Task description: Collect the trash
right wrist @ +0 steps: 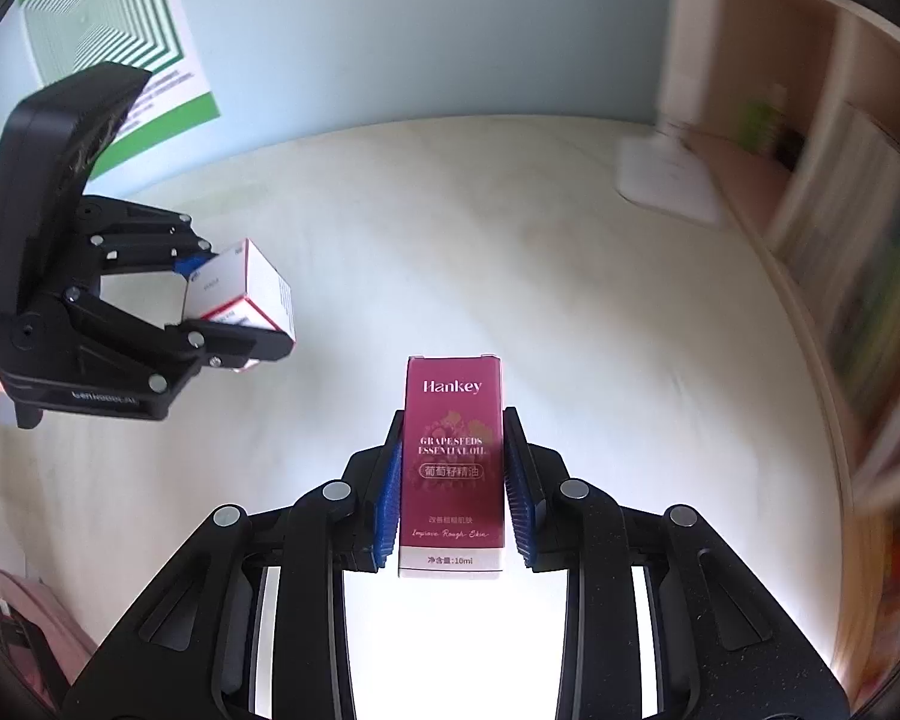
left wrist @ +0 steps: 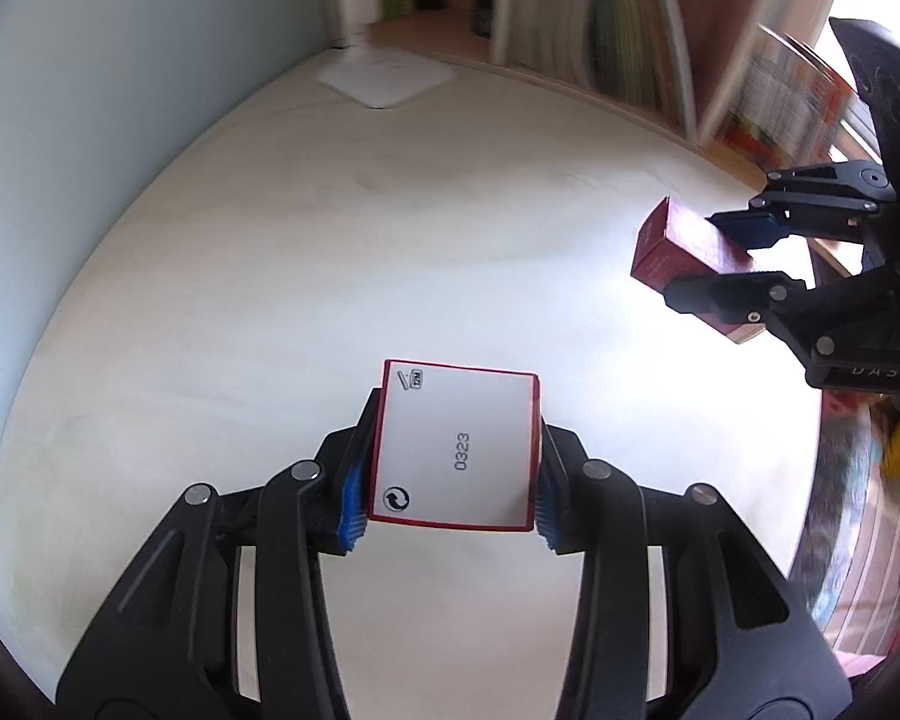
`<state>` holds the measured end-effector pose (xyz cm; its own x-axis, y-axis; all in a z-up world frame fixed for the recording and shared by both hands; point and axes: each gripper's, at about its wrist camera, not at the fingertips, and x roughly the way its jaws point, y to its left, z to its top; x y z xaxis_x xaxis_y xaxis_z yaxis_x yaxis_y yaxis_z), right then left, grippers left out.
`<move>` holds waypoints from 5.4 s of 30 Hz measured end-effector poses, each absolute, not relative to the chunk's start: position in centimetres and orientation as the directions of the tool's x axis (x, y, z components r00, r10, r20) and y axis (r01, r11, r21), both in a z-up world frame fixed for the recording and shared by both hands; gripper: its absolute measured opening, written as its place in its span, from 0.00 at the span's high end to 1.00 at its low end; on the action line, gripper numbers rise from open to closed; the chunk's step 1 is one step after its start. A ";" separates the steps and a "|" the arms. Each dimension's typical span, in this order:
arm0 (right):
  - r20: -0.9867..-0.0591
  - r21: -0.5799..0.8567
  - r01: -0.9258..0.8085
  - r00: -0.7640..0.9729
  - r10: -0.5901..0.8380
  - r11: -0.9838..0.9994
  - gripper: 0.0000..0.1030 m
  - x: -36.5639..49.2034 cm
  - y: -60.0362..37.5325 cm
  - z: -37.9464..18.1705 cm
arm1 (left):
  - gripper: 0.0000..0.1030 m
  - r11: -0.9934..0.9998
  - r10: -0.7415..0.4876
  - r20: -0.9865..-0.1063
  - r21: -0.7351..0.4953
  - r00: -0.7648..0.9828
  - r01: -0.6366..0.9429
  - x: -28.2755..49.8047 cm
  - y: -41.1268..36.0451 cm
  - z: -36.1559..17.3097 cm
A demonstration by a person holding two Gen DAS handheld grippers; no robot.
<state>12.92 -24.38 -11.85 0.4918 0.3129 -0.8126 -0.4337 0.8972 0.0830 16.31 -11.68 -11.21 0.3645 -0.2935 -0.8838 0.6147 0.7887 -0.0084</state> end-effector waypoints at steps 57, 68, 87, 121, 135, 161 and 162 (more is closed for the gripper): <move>-0.881 0.375 0.475 0.450 0.146 0.796 0.39 -34.6 -47.0 -34.1 | 0.47 0.067 -0.094 -0.993 -0.075 -0.068 0.995 -22.0 -41.8 -32.4; -0.889 0.374 0.523 0.438 0.135 0.766 0.39 -36.2 -48.0 -34.6 | 0.28 0.029 -0.095 -0.995 -0.042 -0.039 0.999 -22.6 -41.6 -32.9; -0.880 0.367 0.526 0.463 0.104 0.767 0.36 -37.2 -48.6 -31.8 | 0.20 0.030 -0.131 -0.991 -0.035 -0.031 0.999 -22.9 -41.6 -30.2; -0.858 0.092 0.202 0.514 -0.026 0.975 0.10 -24.9 -42.0 -13.8 | 0.07 0.492 -0.370 -0.895 0.039 0.250 0.870 -13.8 -27.7 -8.6; -0.816 0.071 -0.144 0.561 0.141 0.987 0.10 -13.2 -30.8 -9.9 | 0.07 0.883 -0.266 -0.841 -0.015 0.472 0.470 -7.1 -12.8 -5.0; -0.813 0.115 -0.630 0.385 0.437 0.768 0.10 -1.4 -7.3 -8.5 | 0.07 0.974 0.102 -0.788 -0.045 0.608 -0.222 -7.7 11.1 -4.4; -0.813 0.119 -0.643 0.375 0.446 0.757 0.10 -1.1 -6.5 -8.5 | 0.07 0.970 0.115 -0.786 -0.042 0.607 -0.239 -7.9 11.7 -4.3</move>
